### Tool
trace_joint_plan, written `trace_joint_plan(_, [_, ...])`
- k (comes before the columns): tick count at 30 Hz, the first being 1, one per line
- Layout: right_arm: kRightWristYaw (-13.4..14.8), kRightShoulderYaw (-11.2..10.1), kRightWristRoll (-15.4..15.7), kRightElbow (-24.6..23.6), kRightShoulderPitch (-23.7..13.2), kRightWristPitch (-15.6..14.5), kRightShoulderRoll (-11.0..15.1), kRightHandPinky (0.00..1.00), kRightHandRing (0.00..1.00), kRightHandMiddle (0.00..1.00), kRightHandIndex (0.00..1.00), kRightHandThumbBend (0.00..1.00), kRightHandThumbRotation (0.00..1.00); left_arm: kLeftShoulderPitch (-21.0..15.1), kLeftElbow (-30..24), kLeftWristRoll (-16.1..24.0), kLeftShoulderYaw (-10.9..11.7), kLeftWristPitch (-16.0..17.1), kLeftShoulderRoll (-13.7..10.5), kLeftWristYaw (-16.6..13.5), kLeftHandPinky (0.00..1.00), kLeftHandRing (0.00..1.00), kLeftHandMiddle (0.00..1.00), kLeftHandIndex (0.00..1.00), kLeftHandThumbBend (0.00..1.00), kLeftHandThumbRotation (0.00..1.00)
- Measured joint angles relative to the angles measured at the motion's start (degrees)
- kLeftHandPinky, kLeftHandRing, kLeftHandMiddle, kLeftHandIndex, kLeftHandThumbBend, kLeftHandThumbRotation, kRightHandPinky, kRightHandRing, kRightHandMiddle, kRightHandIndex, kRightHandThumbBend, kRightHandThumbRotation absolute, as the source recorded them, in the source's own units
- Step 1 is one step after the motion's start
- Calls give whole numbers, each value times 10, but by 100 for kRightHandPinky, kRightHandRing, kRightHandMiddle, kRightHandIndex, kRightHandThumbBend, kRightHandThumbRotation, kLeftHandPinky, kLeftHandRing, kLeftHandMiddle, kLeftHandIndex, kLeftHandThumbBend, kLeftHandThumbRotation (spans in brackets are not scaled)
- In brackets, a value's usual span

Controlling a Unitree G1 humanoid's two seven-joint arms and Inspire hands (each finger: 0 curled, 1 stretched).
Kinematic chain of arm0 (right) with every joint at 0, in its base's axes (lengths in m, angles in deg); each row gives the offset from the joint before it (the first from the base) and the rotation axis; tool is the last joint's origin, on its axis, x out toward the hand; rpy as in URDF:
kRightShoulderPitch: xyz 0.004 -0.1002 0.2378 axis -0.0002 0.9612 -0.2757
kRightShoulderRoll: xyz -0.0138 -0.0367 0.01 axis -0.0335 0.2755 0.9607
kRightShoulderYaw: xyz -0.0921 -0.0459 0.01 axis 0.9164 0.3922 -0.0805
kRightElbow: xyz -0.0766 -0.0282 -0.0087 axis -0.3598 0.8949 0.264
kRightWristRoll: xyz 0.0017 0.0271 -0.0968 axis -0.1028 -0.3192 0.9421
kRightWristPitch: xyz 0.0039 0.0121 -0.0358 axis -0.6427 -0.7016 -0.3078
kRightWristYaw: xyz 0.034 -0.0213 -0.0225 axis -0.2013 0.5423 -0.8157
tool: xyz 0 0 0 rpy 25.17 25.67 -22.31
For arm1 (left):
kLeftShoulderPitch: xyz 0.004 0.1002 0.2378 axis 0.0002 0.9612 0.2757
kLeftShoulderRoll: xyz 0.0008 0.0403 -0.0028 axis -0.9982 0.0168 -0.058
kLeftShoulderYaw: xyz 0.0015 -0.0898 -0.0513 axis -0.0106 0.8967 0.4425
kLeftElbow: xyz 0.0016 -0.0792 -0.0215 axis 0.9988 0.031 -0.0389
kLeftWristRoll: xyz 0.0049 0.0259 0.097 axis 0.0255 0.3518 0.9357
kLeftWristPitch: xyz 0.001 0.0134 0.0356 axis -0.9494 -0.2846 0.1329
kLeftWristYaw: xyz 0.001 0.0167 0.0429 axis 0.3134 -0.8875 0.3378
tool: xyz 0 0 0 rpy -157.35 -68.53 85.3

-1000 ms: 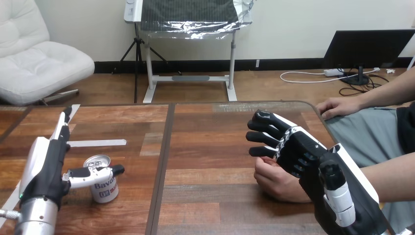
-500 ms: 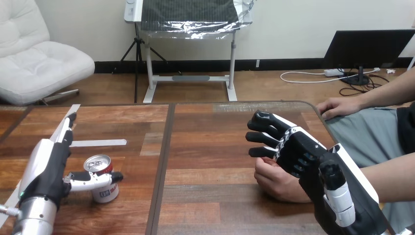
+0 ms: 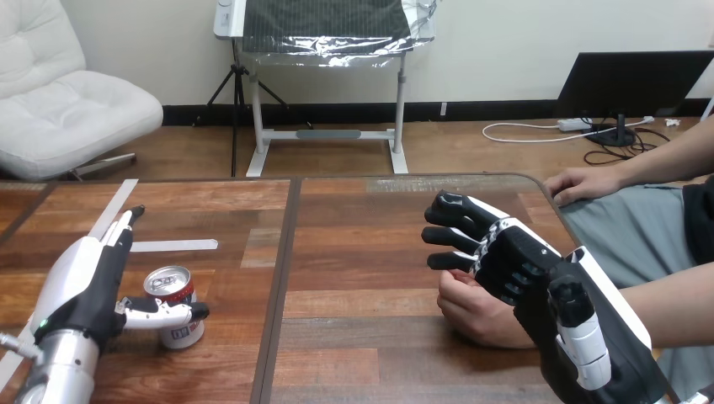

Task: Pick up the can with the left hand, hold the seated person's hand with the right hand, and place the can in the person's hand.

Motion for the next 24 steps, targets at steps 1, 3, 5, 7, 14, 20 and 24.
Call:
trace_joint_plan(1, [0, 0, 0, 0, 0, 0, 0, 79, 85, 88, 87, 82, 98, -2, 2, 0, -1, -1, -1, 0, 80, 95, 98, 97, 90, 19])
trace_joint_plan(3, [0, 0, 0, 0, 0, 0, 0, 79, 85, 88, 87, 82, 98, -5, 5, 0, -3, -3, -2, 1, 80, 95, 98, 97, 90, 19])
trace_joint_plan(5, [0, 0, 0, 0, 0, 0, 0, 79, 85, 88, 87, 82, 98, -9, 8, 0, -3, -7, -2, 2, 80, 96, 98, 97, 91, 20])
trace_joint_plan(7, [0, 0, 0, 0, 0, 0, 0, 79, 85, 88, 87, 82, 98, -11, 10, 0, -4, -11, -2, 5, 80, 96, 98, 97, 91, 20])
trace_joint_plan(14, [-1, 0, 0, 0, 0, 0, 0, 79, 85, 88, 87, 82, 99, -19, 14, 2, -11, -30, -4, 16, 78, 95, 97, 97, 91, 25])
trace_joint_plan(20, [-1, 0, 0, 0, 0, 0, 1, 79, 85, 87, 87, 83, 98, -22, 14, 13, -24, -54, -10, 28, 75, 93, 96, 95, 90, 26])
trace_joint_plan(24, [-2, 0, 0, 0, 0, 0, 1, 78, 85, 88, 87, 83, 98, -23, 14, 23, -32, -70, -12, 34, 74, 92, 95, 94, 89, 27])
